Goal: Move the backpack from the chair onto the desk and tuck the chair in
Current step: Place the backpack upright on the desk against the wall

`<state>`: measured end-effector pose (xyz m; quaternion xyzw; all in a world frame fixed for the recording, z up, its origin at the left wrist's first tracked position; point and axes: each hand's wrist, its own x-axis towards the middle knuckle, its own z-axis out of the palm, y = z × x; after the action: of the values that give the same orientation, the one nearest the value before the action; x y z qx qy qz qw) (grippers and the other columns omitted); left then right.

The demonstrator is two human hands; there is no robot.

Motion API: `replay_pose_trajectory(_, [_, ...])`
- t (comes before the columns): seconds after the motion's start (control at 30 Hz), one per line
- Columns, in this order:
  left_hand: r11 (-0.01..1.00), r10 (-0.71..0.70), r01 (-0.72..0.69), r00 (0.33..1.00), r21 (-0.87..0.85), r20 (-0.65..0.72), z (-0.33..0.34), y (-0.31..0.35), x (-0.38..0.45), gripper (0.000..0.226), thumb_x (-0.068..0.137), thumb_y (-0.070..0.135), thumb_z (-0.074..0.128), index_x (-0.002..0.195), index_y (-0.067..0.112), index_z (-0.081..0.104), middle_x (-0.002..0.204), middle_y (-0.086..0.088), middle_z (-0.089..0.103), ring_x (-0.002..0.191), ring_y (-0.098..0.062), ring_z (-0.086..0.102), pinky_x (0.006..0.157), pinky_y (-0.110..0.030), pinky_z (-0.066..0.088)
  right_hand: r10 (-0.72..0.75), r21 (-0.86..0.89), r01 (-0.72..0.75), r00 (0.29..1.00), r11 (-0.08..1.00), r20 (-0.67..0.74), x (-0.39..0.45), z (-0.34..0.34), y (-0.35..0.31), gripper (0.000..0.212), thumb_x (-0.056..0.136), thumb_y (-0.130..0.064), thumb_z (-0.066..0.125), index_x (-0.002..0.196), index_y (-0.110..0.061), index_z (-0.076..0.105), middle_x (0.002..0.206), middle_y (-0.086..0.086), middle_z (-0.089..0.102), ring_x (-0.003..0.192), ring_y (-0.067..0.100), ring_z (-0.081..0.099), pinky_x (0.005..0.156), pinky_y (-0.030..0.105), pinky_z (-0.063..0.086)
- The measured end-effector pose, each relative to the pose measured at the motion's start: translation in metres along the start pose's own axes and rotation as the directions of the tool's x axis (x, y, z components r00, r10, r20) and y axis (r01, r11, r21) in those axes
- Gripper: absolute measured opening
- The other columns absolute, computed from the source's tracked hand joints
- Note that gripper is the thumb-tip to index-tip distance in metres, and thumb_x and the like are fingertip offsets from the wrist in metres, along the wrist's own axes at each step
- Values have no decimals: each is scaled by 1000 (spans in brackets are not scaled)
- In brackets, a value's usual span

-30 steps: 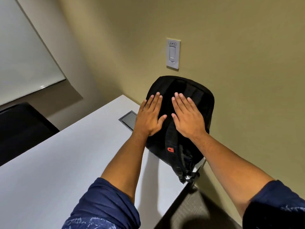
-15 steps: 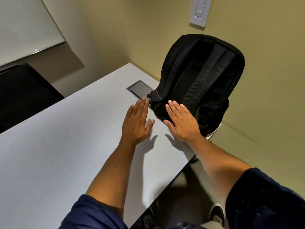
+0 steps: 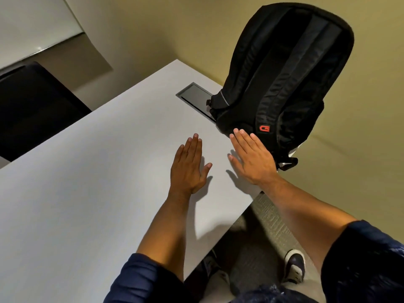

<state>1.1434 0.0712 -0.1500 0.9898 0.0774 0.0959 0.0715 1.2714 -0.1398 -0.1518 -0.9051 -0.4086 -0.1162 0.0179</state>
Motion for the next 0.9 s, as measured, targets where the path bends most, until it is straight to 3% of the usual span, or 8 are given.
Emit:
replay_pose_trajectory(0.1, [1000, -16, 16, 1000, 11, 6, -8, 25, -10, 79, 102, 59, 20, 162, 8, 16, 171, -8, 8, 158, -21, 3, 128, -39, 5, 46, 12, -46, 999, 999, 3, -21, -8, 14, 71, 107, -54, 17, 163, -9, 17, 170, 10, 12, 158, 22, 7, 127, 44, 10])
replay_pose_trajectory(0.3, [982, -158, 163, 986, 91, -58, -24, 85, -42, 75, 104, 50, 38, 162, 9, 17, 170, -9, 10, 158, -22, 6, 127, -38, 4, 106, 116, -105, 994, 988, -1, -73, -28, 51, 72, 107, -54, 23, 162, -8, 20, 170, 11, 17, 157, 24, 12, 127, 44, 12])
replay_pose_trajectory(0.6, [923, -314, 326, 945, 206, -91, -39, 196, -121, 78, 102, 59, 27, 163, 11, 16, 171, -6, 9, 158, -22, 6, 127, -41, 8, -94, 242, 85, 995, 966, 24, -161, -43, 82, 72, 105, -53, 25, 161, -7, 23, 170, 11, 16, 158, 23, 9, 127, 45, 14])
replay_pose_trajectory(0.9, [850, -429, 431, 900, 302, -79, -73, 231, -192, 78, 103, 59, 27, 162, 11, 17, 171, -7, 11, 157, -21, 8, 126, -43, 14, -213, 274, 193, 976, 942, 42, -202, -68, 55, 71, 105, -50, 26, 162, -8, 21, 169, 12, 16, 157, 24, 10, 127, 44, 7])
